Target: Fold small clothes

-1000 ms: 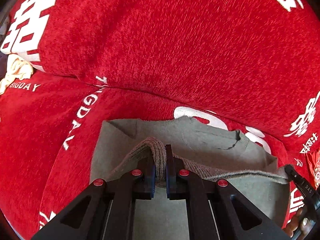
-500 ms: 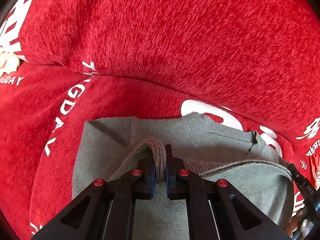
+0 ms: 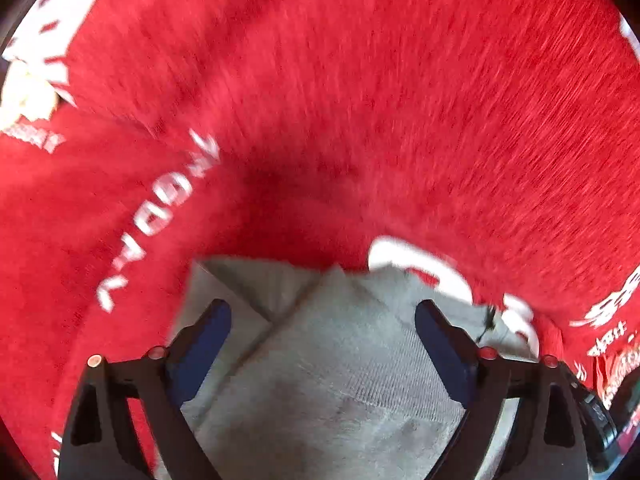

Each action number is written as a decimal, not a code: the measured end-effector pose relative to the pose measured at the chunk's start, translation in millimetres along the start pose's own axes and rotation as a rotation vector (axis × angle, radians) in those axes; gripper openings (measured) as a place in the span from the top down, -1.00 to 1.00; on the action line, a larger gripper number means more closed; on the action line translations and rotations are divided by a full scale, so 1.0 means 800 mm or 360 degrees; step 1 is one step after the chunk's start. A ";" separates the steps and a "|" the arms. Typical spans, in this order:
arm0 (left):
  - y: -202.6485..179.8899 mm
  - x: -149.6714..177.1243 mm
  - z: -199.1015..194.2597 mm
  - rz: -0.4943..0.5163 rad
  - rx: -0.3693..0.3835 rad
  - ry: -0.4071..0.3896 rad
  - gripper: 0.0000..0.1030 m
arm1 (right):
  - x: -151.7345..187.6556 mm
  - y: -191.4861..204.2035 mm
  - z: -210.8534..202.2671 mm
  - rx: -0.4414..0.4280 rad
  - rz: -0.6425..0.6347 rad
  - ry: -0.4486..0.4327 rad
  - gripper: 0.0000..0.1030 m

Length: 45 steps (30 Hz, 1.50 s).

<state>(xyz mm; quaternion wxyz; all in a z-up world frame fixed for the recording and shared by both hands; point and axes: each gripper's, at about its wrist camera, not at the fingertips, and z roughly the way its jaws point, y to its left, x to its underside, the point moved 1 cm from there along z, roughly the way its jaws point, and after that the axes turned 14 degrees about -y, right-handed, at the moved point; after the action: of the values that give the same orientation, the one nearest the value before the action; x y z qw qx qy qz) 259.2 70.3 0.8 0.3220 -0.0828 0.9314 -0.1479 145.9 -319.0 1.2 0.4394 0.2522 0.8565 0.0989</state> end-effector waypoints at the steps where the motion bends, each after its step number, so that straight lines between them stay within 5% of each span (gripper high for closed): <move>1: 0.002 -0.003 -0.008 0.0016 0.0017 -0.0014 -0.82 | -0.003 -0.001 -0.013 0.0006 -0.0005 -0.0055 -0.24; 6: -0.021 0.022 -0.050 0.0274 0.0125 -0.0093 -0.82 | 0.010 0.026 -0.056 0.0019 -0.0301 -0.0195 -0.24; 9: -0.058 0.051 -0.037 0.0536 0.0074 -0.0065 -0.82 | 0.043 0.063 -0.036 0.0024 -0.0592 -0.0074 -0.24; 14: -0.092 0.073 0.006 0.0731 -0.0002 0.0010 -0.82 | 0.070 0.096 0.014 0.0034 -0.0827 0.0096 -0.24; 18: -0.065 0.066 0.044 0.0667 -0.0099 0.0095 -0.82 | 0.063 0.075 0.048 0.0178 -0.0838 0.0153 -0.23; 23: -0.059 0.064 0.044 0.0744 -0.0155 0.0031 -0.82 | 0.050 0.026 0.052 0.0222 -0.0594 0.0139 -0.27; 28: -0.063 0.063 0.017 0.0780 -0.0294 -0.0049 -0.82 | 0.052 0.042 0.012 0.0272 -0.0671 0.0042 -0.28; 31: -0.065 0.082 -0.033 0.0764 -0.0161 -0.0119 -0.82 | 0.075 0.058 -0.046 0.0118 -0.0686 -0.0052 -0.31; 35: -0.076 0.133 -0.087 0.0761 -0.0004 -0.0143 -0.82 | 0.132 0.089 -0.071 0.0000 -0.0838 0.0004 -0.32; 40: -0.066 0.166 -0.092 0.0831 -0.0080 -0.0148 -0.82 | 0.176 0.086 -0.068 0.0097 -0.1020 -0.0006 -0.32; 45: -0.011 0.159 -0.099 0.0681 -0.0115 -0.0126 -0.90 | 0.158 0.040 -0.096 0.0140 -0.0873 -0.0056 -0.31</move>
<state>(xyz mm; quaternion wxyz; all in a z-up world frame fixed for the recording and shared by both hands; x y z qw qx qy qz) 111.0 47.9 -10.3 0.3792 0.0996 0.9191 -0.0393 34.3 -222.1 -29.3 0.4531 0.0314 0.8885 -0.0654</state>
